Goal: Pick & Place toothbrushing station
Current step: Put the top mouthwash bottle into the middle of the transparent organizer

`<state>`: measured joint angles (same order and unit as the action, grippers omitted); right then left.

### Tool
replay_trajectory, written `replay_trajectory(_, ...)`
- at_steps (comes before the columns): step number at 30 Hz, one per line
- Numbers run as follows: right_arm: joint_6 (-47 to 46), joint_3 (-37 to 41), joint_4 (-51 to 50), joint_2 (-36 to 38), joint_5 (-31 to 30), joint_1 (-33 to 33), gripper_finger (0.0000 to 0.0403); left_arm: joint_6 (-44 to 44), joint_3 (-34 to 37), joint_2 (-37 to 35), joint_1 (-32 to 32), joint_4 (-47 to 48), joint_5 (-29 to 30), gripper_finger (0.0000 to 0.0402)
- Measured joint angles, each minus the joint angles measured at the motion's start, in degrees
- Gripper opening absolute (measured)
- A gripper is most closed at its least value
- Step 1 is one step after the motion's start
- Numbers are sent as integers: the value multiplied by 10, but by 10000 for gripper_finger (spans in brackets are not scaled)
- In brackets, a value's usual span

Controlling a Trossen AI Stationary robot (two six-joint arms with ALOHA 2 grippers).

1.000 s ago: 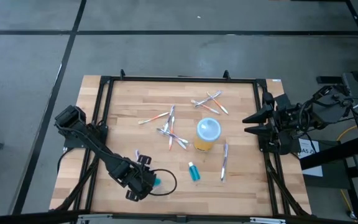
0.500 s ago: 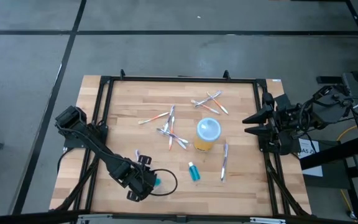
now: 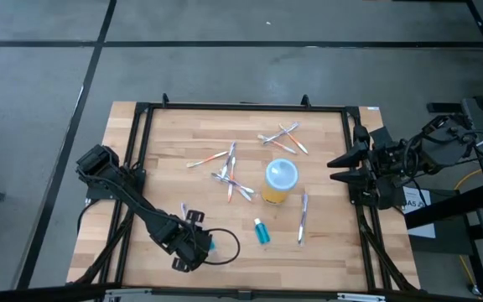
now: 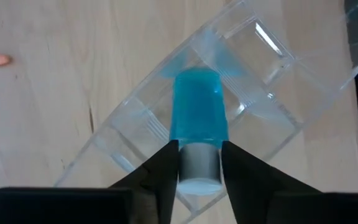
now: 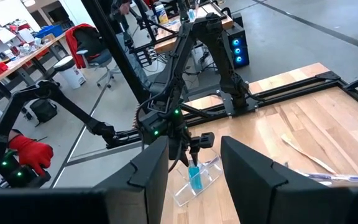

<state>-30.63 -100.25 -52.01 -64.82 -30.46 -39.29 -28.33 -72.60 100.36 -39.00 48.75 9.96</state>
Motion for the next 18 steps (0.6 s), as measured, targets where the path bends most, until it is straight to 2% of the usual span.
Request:
replay_trajectory(5, 0, 0, 0, 0, 0, 0, 151, -1, 0, -1, 0, 0, -7, 73)
replay_trajectory(13, 0, 0, 0, 0, 0, 0, 151, -10, -16, -2, 3, 19, -9, 72)
replay_trajectory(18, 7, 0, 2, 0, -2, 0, 151, -2, -45, -2, 10, 41, -5, 54)
